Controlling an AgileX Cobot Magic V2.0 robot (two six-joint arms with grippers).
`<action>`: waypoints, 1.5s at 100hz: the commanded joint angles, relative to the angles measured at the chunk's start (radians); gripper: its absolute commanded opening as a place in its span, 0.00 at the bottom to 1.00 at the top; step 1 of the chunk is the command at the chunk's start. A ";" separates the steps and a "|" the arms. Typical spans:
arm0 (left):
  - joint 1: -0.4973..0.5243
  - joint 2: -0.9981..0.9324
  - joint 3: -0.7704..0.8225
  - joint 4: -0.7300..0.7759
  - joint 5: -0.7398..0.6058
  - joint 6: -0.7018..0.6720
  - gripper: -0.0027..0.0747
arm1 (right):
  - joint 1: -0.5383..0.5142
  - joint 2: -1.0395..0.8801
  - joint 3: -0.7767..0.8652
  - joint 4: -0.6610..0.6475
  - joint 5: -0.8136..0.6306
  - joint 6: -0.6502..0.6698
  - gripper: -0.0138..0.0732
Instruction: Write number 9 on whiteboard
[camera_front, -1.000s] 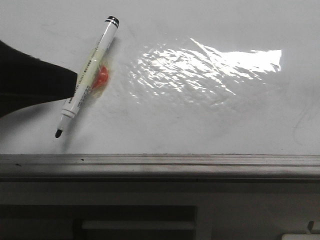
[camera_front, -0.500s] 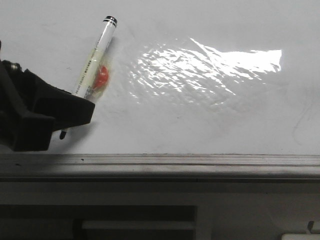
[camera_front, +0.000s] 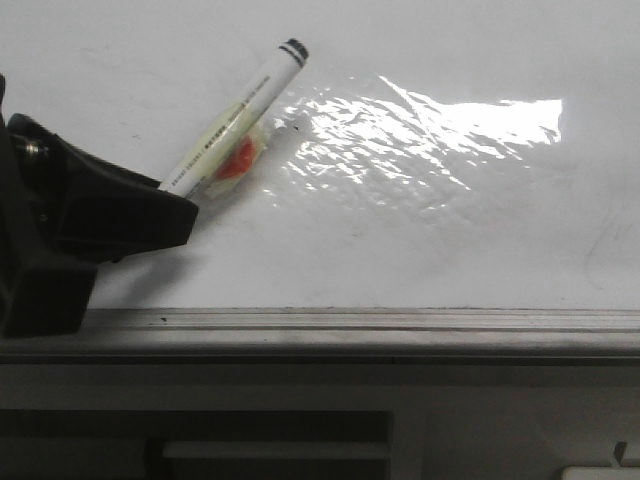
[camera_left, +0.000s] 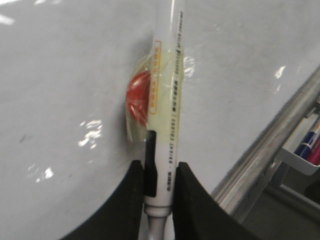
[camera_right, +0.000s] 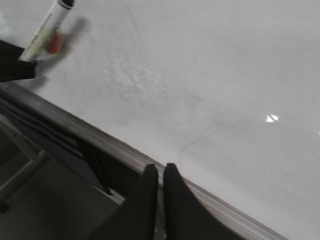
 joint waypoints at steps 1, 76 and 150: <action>-0.007 -0.031 -0.029 0.133 -0.111 -0.002 0.01 | 0.057 0.054 -0.060 0.011 -0.094 -0.029 0.33; -0.007 -0.027 -0.029 0.505 -0.263 -0.002 0.01 | 0.380 0.483 -0.299 0.013 -0.191 -0.063 0.52; -0.007 -0.027 -0.029 0.507 -0.263 -0.002 0.13 | 0.412 0.560 -0.333 0.086 -0.202 -0.063 0.08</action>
